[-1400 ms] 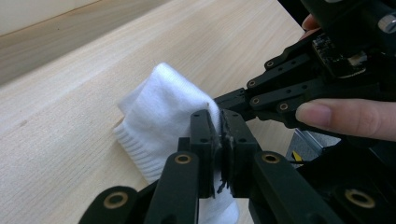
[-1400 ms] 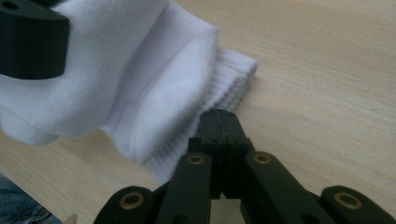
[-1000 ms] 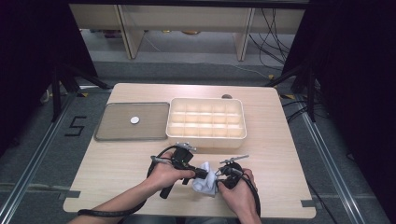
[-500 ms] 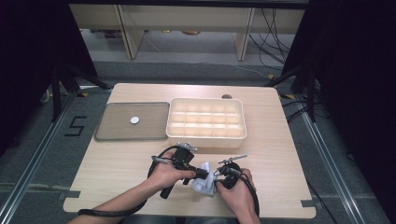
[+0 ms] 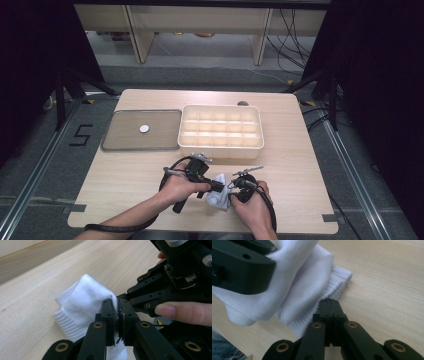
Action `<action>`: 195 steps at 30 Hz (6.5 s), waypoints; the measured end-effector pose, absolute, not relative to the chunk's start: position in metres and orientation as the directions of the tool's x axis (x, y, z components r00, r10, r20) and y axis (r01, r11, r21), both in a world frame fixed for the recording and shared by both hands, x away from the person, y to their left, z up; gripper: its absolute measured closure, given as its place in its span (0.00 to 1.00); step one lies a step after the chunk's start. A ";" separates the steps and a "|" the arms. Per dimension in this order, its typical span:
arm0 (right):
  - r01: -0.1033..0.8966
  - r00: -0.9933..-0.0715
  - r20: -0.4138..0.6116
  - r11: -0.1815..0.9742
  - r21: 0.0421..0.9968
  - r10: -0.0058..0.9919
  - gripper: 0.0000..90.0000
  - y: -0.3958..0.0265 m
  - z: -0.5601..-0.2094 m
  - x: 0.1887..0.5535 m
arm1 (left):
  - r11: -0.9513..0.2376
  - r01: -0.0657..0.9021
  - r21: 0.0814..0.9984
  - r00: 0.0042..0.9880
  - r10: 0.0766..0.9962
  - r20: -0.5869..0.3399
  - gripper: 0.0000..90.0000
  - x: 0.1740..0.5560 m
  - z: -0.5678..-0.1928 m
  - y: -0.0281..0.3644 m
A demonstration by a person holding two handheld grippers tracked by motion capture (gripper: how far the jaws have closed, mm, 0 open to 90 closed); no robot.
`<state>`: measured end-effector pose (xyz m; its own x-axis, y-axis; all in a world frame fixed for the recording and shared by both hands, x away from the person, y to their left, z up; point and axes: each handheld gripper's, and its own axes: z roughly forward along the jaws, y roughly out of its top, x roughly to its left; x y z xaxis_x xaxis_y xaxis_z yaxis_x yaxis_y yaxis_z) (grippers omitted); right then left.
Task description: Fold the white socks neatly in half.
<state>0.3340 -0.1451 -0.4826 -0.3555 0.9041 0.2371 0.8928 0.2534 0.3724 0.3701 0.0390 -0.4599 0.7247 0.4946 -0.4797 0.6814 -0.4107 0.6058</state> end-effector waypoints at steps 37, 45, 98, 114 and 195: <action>0.894 -0.354 0.251 0.247 0.375 0.901 1.00 -0.142 -0.483 0.334 | -0.465 0.664 0.586 0.743 0.500 -0.445 0.92 0.367 -0.468 0.027; 0.890 -0.361 0.242 0.255 0.377 0.901 1.00 -0.145 -0.484 0.334 | -0.474 0.656 0.587 0.749 0.499 -0.435 0.92 0.365 -0.472 0.024; 0.854 -0.403 0.335 0.219 0.471 0.852 0.95 -0.155 -0.462 0.362 | -0.504 0.571 0.648 0.811 0.470 -0.350 0.80 0.344 -0.461 0.033; 0.871 -0.372 0.350 0.193 0.451 0.860 0.95 -0.153 -0.464 0.363 | -0.529 0.576 0.624 0.814 0.441 -0.377 0.95 0.336 -0.471 0.025; 0.811 -0.393 0.288 0.182 0.556 0.873 0.72 -0.151 -0.451 0.351 | -0.396 0.661 0.637 0.716 0.586 -0.379 0.41 0.361 -0.473 0.072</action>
<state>0.3507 -0.1508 -0.4506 -0.3935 0.8729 0.2885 0.8112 0.1820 0.5557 0.3613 0.0723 -0.4729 0.7163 0.5860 -0.3789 0.6611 -0.3958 0.6375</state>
